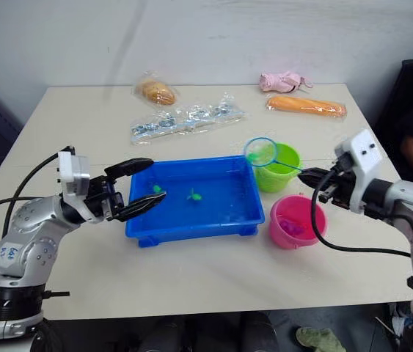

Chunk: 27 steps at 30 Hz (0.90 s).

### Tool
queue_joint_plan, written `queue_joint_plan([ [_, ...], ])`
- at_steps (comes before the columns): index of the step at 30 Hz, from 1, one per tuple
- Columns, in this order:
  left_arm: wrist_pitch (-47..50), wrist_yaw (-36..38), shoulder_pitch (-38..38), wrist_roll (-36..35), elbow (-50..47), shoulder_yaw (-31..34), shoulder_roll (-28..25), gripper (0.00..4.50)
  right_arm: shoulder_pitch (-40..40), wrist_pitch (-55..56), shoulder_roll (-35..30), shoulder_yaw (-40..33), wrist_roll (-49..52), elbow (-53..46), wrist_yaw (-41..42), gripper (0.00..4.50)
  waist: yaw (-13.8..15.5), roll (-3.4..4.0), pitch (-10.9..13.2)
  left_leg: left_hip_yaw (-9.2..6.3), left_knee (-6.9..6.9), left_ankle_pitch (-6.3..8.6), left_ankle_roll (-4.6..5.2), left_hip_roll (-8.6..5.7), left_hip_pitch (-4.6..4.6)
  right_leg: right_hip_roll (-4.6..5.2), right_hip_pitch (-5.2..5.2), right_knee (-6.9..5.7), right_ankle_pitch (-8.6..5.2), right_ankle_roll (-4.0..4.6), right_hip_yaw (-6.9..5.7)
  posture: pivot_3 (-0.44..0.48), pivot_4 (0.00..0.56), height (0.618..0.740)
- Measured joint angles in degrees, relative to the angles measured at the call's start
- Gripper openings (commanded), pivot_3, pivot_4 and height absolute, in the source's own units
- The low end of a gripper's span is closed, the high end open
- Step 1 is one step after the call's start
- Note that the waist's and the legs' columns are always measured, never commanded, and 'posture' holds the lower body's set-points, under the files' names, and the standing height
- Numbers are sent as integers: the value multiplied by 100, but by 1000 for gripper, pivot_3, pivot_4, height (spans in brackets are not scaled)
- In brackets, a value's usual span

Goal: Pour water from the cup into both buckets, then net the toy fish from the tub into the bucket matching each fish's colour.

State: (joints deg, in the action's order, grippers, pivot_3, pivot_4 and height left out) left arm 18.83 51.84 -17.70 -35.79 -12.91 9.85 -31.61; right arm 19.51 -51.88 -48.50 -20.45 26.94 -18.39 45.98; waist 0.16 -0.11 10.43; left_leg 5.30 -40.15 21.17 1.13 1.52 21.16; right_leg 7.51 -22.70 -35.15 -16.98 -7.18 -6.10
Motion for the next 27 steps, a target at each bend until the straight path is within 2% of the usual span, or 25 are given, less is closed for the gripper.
queue_joint_plan([
  [3,59,-30,-77,0,45,-103,64,4471,-79,566,-144,-10,-337,284,-149,0,-7,0,0,3,0,0,0,1,0,-2,0,1,0,0,0,0,150,740],
  [7,394,-296,-208,-2,51,-157,119,4471,-314,1854,-492,242,-1058,679,-168,0,-9,0,0,6,2,0,-1,2,-1,-4,0,3,0,0,0,0,150,740],
  [15,666,-367,-242,-6,148,-160,137,4471,-513,4103,-543,690,-2154,1371,-284,0,-14,0,0,7,2,-2,-4,4,-1,-4,0,4,0,-1,-1,0,150,740],
  [22,591,-311,-241,44,220,-202,142,4471,-519,6101,-556,961,-3329,2145,-1021,0,-10,0,0,6,2,-4,-6,4,0,-4,2,4,0,-1,-1,0,150,740],
  [27,327,-160,-241,234,256,-270,141,4471,-470,7318,-883,1260,-4301,2660,-1636,0,-27,1,1,5,2,-5,-9,9,-2,-7,2,5,0,0,-1,0,150,740],
])
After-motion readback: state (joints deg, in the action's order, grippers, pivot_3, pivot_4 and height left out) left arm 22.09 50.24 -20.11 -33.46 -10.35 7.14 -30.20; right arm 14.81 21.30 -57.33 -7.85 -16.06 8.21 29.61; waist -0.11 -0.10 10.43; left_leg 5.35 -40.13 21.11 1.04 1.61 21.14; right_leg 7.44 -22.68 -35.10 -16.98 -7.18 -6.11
